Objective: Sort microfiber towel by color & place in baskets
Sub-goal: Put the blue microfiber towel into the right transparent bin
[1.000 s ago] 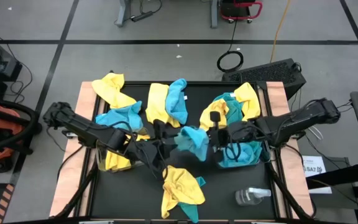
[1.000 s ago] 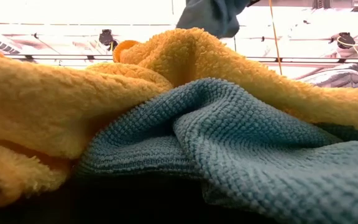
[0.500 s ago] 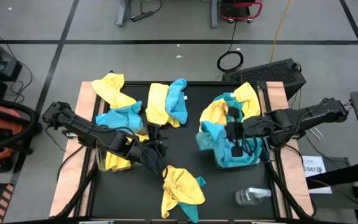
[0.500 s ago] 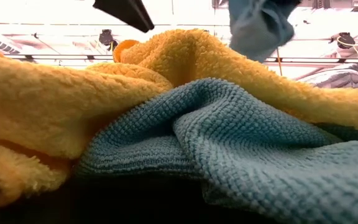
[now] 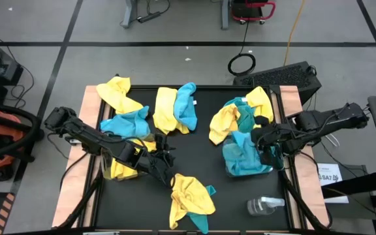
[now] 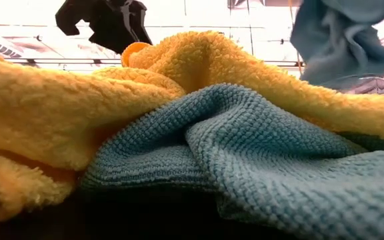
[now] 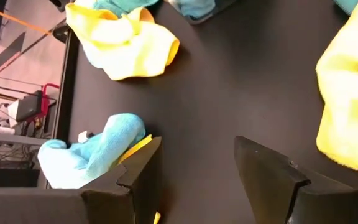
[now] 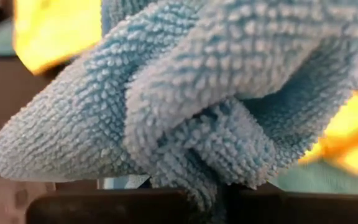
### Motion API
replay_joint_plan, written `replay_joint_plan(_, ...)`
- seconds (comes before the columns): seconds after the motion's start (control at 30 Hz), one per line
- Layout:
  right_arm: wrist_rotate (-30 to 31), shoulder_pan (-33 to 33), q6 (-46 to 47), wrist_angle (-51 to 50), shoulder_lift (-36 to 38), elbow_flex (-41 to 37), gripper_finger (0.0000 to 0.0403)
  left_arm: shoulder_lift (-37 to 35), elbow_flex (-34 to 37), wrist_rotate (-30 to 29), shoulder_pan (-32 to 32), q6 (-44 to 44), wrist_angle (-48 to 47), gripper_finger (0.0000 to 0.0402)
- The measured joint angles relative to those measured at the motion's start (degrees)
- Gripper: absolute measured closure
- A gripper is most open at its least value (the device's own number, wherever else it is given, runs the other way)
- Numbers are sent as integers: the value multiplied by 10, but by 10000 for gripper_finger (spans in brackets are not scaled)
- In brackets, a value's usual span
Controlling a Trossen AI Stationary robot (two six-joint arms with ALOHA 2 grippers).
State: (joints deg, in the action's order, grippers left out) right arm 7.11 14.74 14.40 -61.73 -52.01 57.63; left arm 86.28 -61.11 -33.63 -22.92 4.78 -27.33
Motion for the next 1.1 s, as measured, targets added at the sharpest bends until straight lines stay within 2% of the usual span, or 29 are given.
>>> replay_joint_plan(0.2, -15, 0, 64, -94, -14, 0, 388, 0, 18, 5, 0, 0, 26, 200)
replay_joint_plan(0.67, -77, 0, 53, -108, -136, -4, 387, 0, 35, 18, -1, 0, 40, 200)
replay_joint_plan(0.9, -122, 0, 48, -83, -183, -75, 387, 0, 35, 19, -1, 0, 41, 200)
replay_joint_plan(1.1, -147, 0, 48, 0, -200, -147, 387, 0, 35, 19, -1, 0, 42, 200)
